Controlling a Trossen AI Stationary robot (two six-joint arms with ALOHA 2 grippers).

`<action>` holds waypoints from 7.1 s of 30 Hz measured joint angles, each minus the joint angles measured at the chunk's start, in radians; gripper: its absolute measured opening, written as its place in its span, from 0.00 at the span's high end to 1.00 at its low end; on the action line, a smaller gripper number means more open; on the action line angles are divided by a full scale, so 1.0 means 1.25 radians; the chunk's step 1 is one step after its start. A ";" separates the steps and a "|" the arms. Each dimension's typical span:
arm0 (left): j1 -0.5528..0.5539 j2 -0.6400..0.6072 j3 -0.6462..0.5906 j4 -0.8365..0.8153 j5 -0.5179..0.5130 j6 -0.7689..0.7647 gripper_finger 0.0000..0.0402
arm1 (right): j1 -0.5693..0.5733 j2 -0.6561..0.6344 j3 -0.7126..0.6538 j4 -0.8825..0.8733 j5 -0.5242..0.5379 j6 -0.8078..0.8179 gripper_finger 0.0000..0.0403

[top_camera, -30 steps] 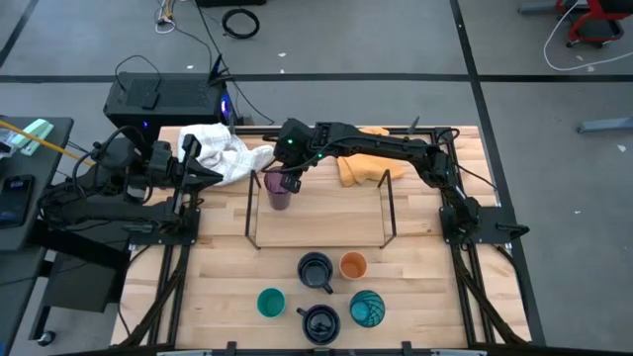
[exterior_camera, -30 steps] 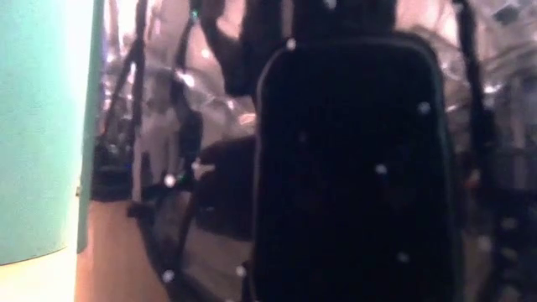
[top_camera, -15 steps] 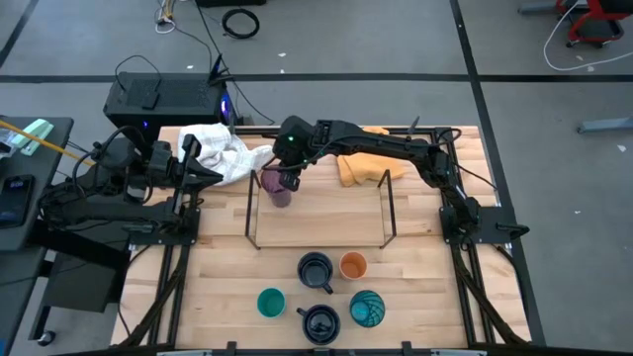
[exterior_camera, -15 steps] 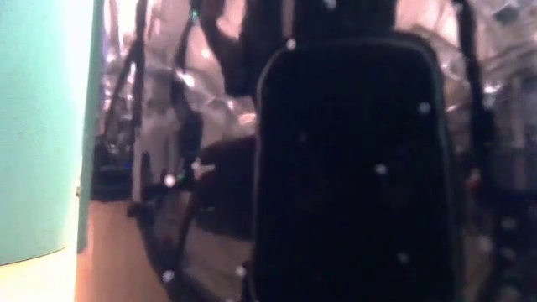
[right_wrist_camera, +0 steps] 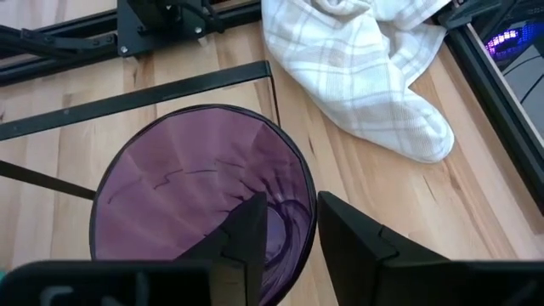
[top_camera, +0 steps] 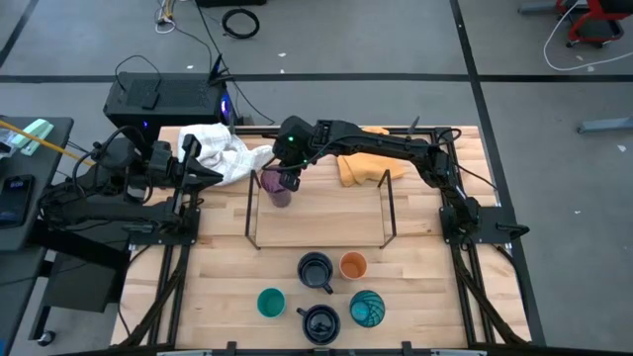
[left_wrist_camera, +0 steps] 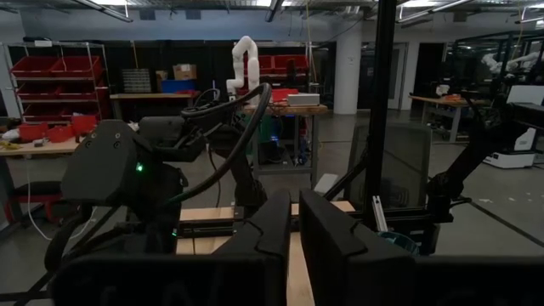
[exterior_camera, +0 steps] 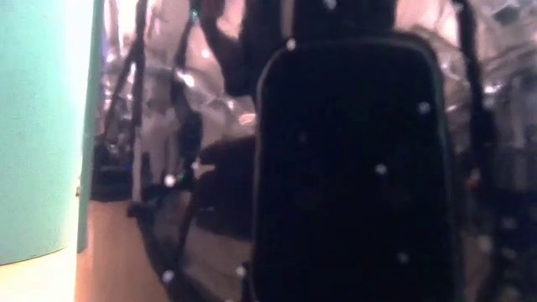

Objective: Stack small to large cups/mugs on shelf
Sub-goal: Put the purple transparent glass on the shelf, then put the orange cup on the shelf

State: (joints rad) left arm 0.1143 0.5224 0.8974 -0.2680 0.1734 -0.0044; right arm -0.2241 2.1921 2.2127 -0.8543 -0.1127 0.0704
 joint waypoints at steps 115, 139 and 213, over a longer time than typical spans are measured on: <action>0.000 -0.266 -0.002 -0.202 -0.024 -0.101 0.82 | 0.899 -0.480 -0.604 -0.030 0.487 0.959 0.77; 0.000 -0.266 -0.002 -0.202 -0.024 -0.114 0.81 | 0.576 -0.482 -0.604 0.079 0.403 0.669 0.77; 0.000 -0.266 -0.002 -0.202 -0.024 -0.113 0.80 | 0.436 -0.400 -0.612 -0.134 0.095 0.479 0.66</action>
State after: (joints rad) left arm 0.1145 0.1902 0.8951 -0.5207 0.1432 -0.1459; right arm 0.3206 1.6917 1.4481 -1.0217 0.0059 0.6687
